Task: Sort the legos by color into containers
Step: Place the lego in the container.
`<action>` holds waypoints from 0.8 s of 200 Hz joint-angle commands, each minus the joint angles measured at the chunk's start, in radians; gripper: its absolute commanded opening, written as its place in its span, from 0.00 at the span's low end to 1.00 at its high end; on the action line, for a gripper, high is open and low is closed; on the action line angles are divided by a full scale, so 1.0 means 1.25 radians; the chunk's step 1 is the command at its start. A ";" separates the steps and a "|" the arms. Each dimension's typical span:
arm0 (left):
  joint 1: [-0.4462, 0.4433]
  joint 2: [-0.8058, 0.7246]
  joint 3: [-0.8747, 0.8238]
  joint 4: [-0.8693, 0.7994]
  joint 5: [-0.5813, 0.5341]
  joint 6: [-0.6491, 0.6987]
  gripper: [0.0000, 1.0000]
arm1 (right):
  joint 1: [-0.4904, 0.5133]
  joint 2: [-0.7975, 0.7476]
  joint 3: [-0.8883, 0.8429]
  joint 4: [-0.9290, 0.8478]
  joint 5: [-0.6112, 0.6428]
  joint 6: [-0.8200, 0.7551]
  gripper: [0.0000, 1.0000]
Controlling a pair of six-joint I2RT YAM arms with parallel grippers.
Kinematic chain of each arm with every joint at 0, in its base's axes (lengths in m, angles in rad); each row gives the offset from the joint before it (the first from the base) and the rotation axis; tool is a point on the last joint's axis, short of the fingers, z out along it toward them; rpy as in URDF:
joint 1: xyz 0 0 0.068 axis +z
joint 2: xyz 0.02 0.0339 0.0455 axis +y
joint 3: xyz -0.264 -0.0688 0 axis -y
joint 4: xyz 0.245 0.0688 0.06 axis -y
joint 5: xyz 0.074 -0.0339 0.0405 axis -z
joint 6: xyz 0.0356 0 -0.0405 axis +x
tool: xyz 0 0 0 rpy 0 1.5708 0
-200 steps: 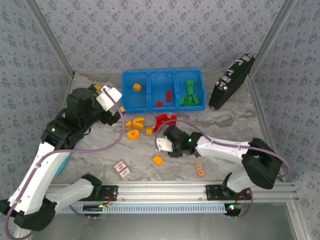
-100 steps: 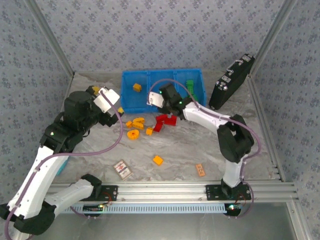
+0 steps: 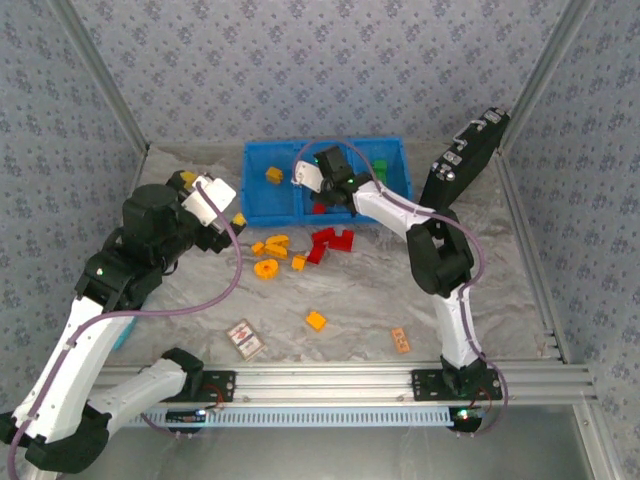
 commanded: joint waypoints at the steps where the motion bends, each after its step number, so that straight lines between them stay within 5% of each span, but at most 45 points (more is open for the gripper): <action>1: 0.004 -0.005 0.017 -0.005 0.037 -0.009 1.00 | -0.001 0.004 0.035 -0.046 -0.028 0.017 0.61; 58: 0.004 -0.016 0.045 -0.038 0.057 -0.025 1.00 | 0.036 -0.158 -0.113 -0.067 -0.031 0.043 0.61; 77: 0.004 -0.031 0.058 -0.045 0.078 -0.030 1.00 | 0.053 -0.278 -0.219 -0.085 -0.060 0.197 0.59; 107: 0.003 -0.035 0.059 -0.044 0.060 -0.024 1.00 | 0.145 -0.463 -0.425 -0.060 0.094 0.485 0.69; 160: -0.007 -0.022 0.054 -0.033 0.094 -0.029 1.00 | 0.321 -0.567 -0.502 -0.243 0.231 0.738 0.75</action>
